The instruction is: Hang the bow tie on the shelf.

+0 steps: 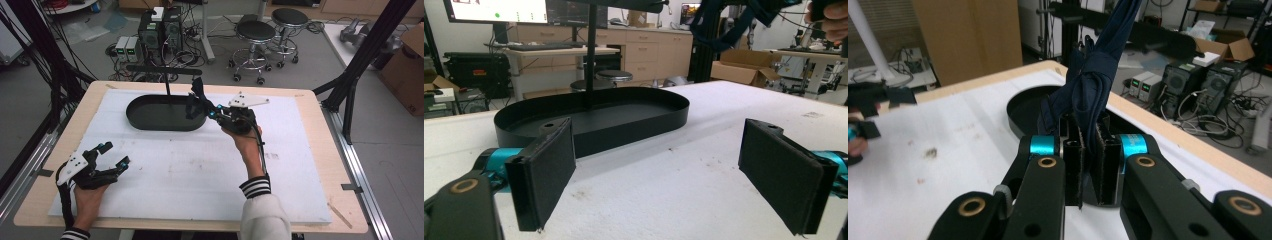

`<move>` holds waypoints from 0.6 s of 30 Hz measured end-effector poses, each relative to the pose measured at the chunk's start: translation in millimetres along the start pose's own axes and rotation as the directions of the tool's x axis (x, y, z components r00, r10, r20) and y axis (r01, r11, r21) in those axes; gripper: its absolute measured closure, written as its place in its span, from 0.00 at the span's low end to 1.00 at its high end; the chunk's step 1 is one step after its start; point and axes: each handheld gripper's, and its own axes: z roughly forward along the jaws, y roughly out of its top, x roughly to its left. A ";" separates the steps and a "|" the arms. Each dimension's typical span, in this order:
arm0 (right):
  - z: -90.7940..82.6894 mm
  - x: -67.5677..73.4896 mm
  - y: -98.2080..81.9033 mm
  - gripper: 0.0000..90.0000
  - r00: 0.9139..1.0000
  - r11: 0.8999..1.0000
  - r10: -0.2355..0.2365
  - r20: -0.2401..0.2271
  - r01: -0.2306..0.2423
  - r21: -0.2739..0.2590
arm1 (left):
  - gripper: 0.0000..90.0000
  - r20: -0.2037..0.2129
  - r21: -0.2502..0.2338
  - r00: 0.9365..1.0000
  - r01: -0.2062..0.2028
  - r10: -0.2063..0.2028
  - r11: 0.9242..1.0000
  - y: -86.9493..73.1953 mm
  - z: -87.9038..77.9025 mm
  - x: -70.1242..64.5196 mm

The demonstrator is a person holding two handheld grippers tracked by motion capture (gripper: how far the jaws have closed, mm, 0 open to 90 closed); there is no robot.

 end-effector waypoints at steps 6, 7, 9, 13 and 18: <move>17.1 -0.2 12.4 0.95 1.000 1.000 0.004 0.003 -0.004 -0.013 | 0.17 -0.001 -0.001 1.000 0.001 -0.001 1.000 -0.1 -0.1 -0.1; 17.1 -0.2 12.4 0.95 1.000 1.000 0.004 0.003 -0.004 -0.013 | 0.17 0.000 -0.002 1.000 -0.001 0.001 1.000 -0.1 0.0 -0.1; 23.3 -2.0 17.8 0.95 1.000 1.000 -0.005 0.014 0.006 -0.011 | 0.17 0.001 -0.002 1.000 -0.001 0.001 1.000 -0.1 -0.1 0.0; 27.9 -6.7 18.9 0.95 1.000 0.999 0.016 0.015 -0.016 -0.029 | 0.17 0.000 -0.002 1.000 0.002 -0.002 1.000 -0.1 0.0 0.1; 36.8 -14.6 27.2 0.95 0.999 0.999 0.026 0.044 -0.025 -0.023 | 0.17 -0.001 -0.002 1.000 0.002 -0.002 1.000 -0.1 -0.1 0.1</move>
